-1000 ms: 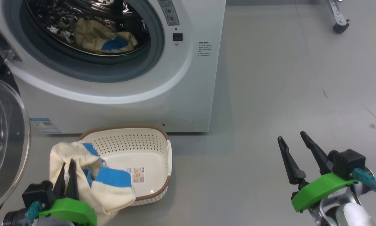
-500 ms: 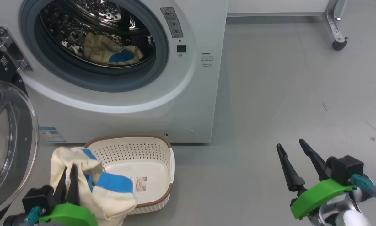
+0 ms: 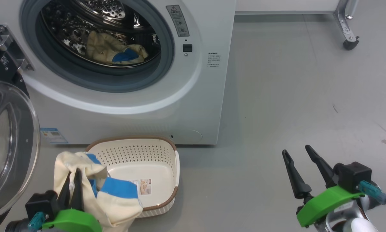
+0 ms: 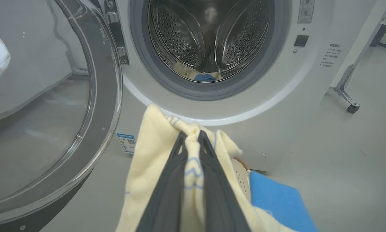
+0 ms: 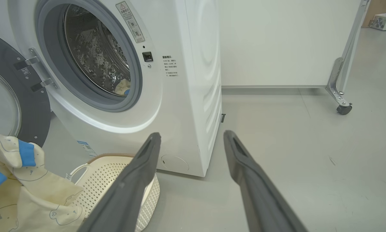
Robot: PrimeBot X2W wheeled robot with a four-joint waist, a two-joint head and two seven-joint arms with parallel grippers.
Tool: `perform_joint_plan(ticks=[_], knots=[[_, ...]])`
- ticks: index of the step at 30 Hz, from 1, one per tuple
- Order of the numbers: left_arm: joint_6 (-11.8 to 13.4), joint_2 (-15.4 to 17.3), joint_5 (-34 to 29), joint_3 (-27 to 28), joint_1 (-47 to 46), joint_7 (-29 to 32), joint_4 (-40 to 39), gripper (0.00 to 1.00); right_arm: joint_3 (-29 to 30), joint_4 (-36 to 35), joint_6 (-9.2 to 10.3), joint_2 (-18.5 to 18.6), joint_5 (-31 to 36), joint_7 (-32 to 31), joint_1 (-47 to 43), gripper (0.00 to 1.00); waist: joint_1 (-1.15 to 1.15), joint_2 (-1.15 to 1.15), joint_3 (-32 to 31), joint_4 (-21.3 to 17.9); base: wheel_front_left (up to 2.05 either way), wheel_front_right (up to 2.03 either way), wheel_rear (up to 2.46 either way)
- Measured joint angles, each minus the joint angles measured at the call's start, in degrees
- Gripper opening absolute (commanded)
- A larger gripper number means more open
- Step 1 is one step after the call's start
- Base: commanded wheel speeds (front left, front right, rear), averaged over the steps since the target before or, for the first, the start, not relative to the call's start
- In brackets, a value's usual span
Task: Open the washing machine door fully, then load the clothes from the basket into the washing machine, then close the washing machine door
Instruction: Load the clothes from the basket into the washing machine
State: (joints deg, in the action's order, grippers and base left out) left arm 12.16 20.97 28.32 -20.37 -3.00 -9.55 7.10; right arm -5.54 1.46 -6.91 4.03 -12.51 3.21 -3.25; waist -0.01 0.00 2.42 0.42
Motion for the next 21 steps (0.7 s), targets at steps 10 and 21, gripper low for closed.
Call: perform_joint_plan(ticks=[10,21], knots=[[-1.30,-0.43,1.15,-0.03,-3.64,0.00,2.89,0.00,-1.12,-0.16,0.00,-0.02,-0.01,0.00,0.47,1.00,0.00,0.00,2.68,-0.55,0.00,0.00,0.00],[-5.11,-1.31,3.12,0.25,-17.59,1.58,10.95,0.00,-3.10,-0.26,0.00,0.00,-0.10,1.36,6.60,1.00,0.01,0.00,10.12,-2.82,0.00,0.00,0.00]])
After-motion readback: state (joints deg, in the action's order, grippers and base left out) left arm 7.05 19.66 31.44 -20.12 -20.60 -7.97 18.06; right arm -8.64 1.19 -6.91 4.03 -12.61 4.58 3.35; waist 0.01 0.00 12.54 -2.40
